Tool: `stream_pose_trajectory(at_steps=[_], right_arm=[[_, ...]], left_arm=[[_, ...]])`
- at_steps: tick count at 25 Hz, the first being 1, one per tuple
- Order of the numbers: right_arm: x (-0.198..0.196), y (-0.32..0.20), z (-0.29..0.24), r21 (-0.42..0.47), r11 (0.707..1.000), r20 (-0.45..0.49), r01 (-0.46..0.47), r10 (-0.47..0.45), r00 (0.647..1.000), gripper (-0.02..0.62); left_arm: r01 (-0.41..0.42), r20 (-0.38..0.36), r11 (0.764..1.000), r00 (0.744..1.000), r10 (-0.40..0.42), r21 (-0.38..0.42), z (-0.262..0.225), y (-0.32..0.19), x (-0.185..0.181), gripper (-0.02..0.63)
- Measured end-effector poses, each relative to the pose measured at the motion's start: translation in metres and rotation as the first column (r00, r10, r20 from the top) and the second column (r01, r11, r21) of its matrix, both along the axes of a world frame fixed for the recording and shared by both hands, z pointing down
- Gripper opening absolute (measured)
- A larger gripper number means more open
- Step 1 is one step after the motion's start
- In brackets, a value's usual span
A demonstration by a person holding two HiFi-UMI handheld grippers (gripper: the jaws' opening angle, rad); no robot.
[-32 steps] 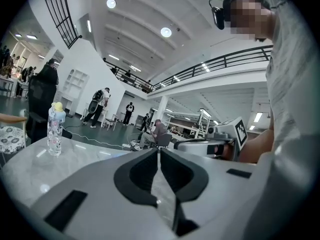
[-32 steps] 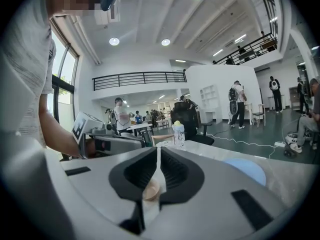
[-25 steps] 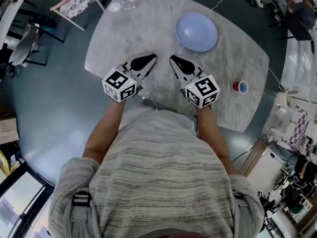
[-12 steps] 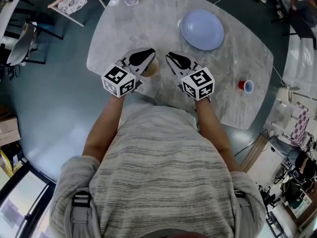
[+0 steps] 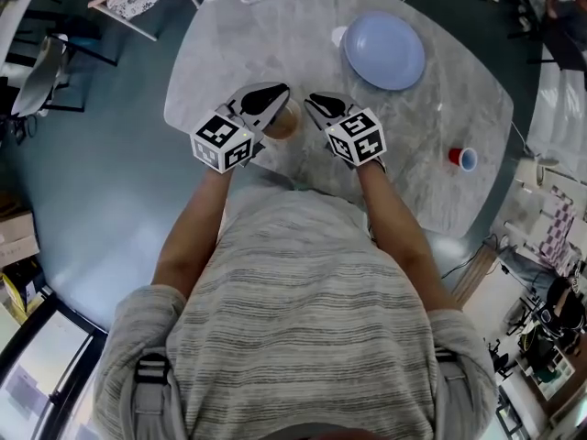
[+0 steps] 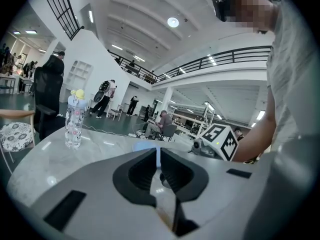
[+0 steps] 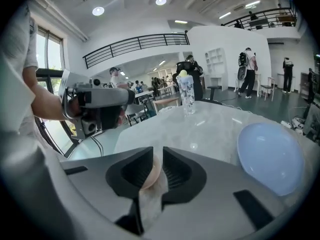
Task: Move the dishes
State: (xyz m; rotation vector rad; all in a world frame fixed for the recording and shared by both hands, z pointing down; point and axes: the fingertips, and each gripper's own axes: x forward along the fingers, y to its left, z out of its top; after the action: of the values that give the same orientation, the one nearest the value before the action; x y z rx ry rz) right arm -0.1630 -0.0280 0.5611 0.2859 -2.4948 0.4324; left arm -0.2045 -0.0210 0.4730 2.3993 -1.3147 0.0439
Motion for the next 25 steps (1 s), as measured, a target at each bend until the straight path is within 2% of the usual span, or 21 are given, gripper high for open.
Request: stream_pose_trajectory(at_steps=[8, 15, 25], right_arm=[[-0.009, 0.004, 0.043, -0.069, 0.997, -0.111, 0.033, -0.041, 0.993, 0.08], [-0.019, 0.012, 0.073, -0.165, 0.985, -0.194, 0.044, -0.076, 0.978, 0.114], [-0.026, 0.017, 0.092, -0.219, 0.975, -0.274, 0.048, -0.108, 0.956, 0.114]], left_arm=[[-0.006, -0.008, 1.0, 1.0, 0.006, -0.024, 0.012, -0.002, -0.005, 0.023], [-0.015, -0.014, 0.999, 1.0, 0.015, -0.035, 0.017, -0.002, -0.012, 0.023], [-0.041, -0.019, 0.998, 0.999, 0.04, -0.046, 0.023, -0.005, -0.01, 0.023]])
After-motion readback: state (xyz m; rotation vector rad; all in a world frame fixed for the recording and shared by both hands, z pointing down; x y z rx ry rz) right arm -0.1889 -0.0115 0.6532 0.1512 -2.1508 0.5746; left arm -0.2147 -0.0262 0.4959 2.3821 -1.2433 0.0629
